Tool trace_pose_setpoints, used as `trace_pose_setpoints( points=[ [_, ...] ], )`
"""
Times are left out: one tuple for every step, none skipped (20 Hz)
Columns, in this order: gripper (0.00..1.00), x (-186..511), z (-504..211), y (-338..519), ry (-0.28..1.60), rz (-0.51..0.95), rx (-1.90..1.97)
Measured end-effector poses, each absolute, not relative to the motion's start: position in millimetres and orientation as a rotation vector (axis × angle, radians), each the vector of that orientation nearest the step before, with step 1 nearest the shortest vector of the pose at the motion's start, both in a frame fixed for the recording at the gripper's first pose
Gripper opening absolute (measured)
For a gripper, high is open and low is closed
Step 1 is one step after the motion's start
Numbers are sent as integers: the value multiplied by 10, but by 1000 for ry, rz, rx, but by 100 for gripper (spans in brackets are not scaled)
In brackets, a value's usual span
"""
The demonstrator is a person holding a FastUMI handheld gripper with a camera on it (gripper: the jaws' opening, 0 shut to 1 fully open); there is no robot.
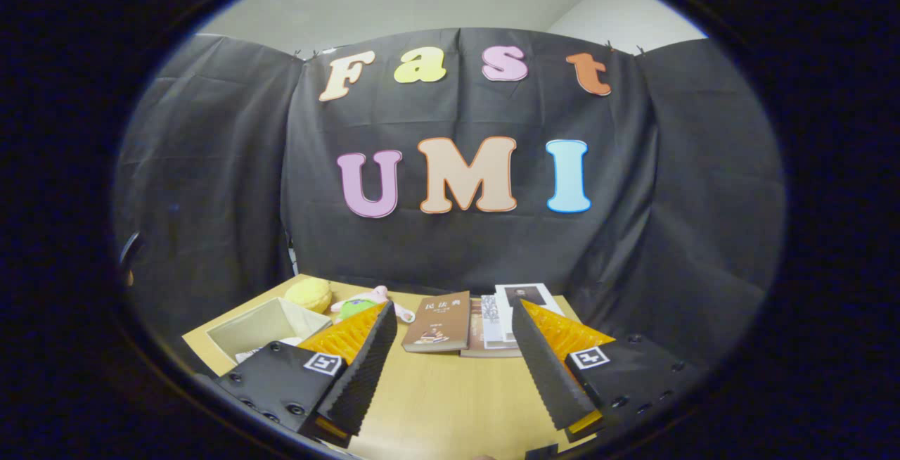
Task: Open the storage box then place both shoes into the box .Put the left shoe in first, then the right shoe, with the right side of both shoes facing outward in a uniform manner.
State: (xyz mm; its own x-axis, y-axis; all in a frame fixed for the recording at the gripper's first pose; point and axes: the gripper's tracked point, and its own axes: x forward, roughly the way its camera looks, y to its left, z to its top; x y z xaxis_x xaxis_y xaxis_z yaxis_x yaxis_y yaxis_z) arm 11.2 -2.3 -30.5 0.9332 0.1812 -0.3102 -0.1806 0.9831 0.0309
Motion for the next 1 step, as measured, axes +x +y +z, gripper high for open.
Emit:
trace_pose_setpoints(
  points=[
    [100,120,-279,-64,313,181,3]
  ],
)
